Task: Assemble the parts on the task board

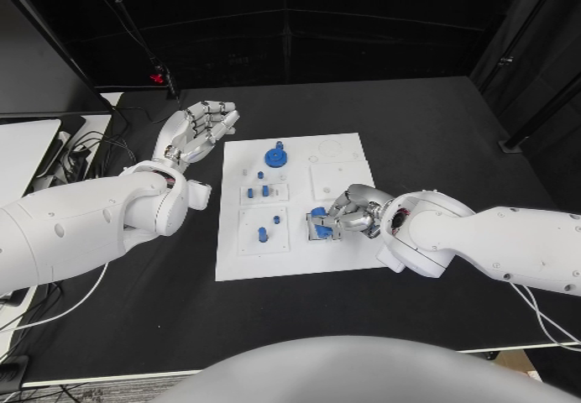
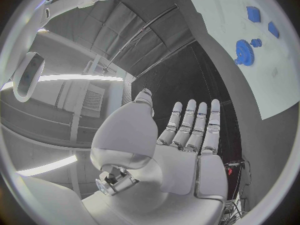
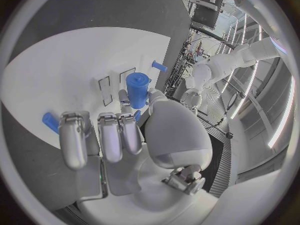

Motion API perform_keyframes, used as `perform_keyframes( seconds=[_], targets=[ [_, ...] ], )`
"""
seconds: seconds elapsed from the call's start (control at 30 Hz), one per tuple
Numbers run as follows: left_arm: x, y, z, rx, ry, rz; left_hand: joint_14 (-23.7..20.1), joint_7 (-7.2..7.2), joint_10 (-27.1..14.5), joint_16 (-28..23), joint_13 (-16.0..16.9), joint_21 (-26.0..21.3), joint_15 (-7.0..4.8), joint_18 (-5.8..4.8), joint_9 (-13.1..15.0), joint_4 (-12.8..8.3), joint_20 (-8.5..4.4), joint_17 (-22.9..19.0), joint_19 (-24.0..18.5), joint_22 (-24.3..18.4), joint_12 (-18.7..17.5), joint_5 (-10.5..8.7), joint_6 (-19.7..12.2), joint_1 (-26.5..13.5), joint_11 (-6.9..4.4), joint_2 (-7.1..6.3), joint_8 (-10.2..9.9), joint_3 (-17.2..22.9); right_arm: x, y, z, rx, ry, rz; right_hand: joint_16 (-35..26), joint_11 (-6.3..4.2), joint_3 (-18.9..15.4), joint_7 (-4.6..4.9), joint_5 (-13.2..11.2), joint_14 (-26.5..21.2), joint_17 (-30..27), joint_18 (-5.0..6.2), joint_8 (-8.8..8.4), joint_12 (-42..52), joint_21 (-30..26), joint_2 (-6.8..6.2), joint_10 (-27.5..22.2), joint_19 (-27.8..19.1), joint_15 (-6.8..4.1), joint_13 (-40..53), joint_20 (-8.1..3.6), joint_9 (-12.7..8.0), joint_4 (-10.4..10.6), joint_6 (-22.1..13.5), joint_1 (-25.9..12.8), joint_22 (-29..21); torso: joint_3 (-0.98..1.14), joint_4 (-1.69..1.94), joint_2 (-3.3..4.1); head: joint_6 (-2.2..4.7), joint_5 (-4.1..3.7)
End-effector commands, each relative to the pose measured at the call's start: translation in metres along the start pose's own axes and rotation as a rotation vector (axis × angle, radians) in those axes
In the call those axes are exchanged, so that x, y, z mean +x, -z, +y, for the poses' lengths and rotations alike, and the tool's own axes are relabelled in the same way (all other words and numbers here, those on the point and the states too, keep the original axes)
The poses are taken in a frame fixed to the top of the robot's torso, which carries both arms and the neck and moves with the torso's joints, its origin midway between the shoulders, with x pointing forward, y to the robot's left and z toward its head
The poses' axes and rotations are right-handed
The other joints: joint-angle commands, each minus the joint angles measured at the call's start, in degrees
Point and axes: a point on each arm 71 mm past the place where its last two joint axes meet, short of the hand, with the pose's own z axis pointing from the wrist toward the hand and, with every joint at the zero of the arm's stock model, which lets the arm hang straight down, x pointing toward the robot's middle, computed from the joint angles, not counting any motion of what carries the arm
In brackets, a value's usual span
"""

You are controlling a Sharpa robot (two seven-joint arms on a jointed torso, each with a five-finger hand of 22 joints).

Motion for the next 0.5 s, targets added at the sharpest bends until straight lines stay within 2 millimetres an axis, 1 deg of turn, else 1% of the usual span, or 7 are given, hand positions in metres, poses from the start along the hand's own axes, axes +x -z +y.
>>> perform_keyframes(
  seconds=[0.03, 0.07, 0.23, 0.33, 0.5],
  targets=[
    [0.0000, -0.0004, -0.0045, 0.053, 0.006, 0.004, -0.52, 7.70, -0.27, 0.34, -0.08, 0.32, 0.02, -0.90, -0.06, 0.00, 0.01, -0.05, 0.16, -0.05, 0.29, 0.27, -0.38, 0.07, -0.07, 0.45, 0.18, -0.36, -0.0018, 0.0020, 0.0007, -0.013, -0.003, -0.013, 0.14, 0.04, -0.31, -0.16, 0.23, 5.96, 15.10, -0.86, 0.35, 0.14, 0.19, 0.28, 5.96, 5.98, -0.19, 15.08, -0.18, 0.05, -0.06, 0.35, 0.26, 15.09, -0.05, -0.02, 0.02, 0.00, 0.01],
    [0.0000, -0.0004, -0.0045, 0.052, 0.005, 0.004, -0.52, 7.70, -0.27, 0.34, -0.08, 0.32, 0.02, -0.90, -0.06, 0.00, 0.01, -0.05, 0.16, -0.05, 0.29, 0.27, -0.38, 0.07, -0.07, 0.45, 0.18, -0.36, -0.0018, 0.0020, 0.0001, -0.009, 0.000, -0.009, 0.14, 0.04, -0.31, -0.16, 0.23, 5.96, 15.10, -0.86, 0.35, 0.14, 0.19, 0.28, 5.96, 5.98, -0.19, 15.08, -0.18, 0.05, -0.06, 0.35, 0.26, 15.09, -0.06, -0.05, 0.02, 0.00, 0.02],
    [0.0006, -0.0008, -0.0045, 0.053, 0.006, 0.006, -0.52, 7.70, -0.27, 0.34, -0.08, 0.32, 0.02, -0.90, -0.06, 0.00, 0.01, -0.05, 0.16, -0.05, 0.29, 0.27, -0.38, 0.07, -0.07, 0.45, 0.18, -0.36, -0.0007, 0.0015, -0.0036, 0.023, 0.025, 0.024, 0.14, 0.04, -0.34, -0.16, 0.20, 5.96, 15.10, -0.86, 0.30, 0.14, 0.19, 0.43, 5.96, 5.98, -0.23, 15.08, -0.20, 0.06, -0.13, 0.21, 0.63, 15.09, -0.05, 0.08, 0.03, 0.00, -0.21],
    [0.0007, -0.0009, -0.0044, 0.052, 0.006, 0.006, -0.52, 7.70, -0.27, 0.34, -0.08, 0.32, 0.02, -0.90, -0.06, 0.00, 0.01, -0.05, 0.16, -0.05, 0.29, 0.27, -0.38, 0.07, -0.07, 0.45, 0.18, -0.36, -0.0003, 0.0013, -0.0050, 0.036, 0.045, 0.035, 0.14, 0.04, -0.34, -0.15, 0.15, 5.96, 15.10, -0.86, 0.29, 0.14, 0.19, 0.53, 5.96, 5.98, -0.25, 15.08, -0.22, 0.08, -0.19, 0.15, 0.91, 15.09, -0.02, 0.02, 0.00, 0.00, -0.10],
    [0.0009, -0.0012, -0.0043, 0.052, 0.006, 0.006, -0.53, 7.70, -0.28, 0.38, -0.08, 0.33, 0.02, -0.91, -0.07, 0.00, 0.00, -0.09, 0.15, -0.07, 0.32, 0.28, -0.41, 0.10, -0.07, 0.51, 0.21, -0.39, -0.0003, 0.0010, -0.0059, 0.041, 0.062, 0.041, 0.14, 0.04, -0.36, -0.15, 0.12, 5.96, 15.10, -0.86, 0.29, 0.14, 0.19, 0.54, 5.96, 5.98, -0.25, 15.08, -0.22, 0.09, -0.22, 0.14, 1.01, 15.09, -0.01, 0.07, 0.01, 0.00, -0.15]
  ],
)
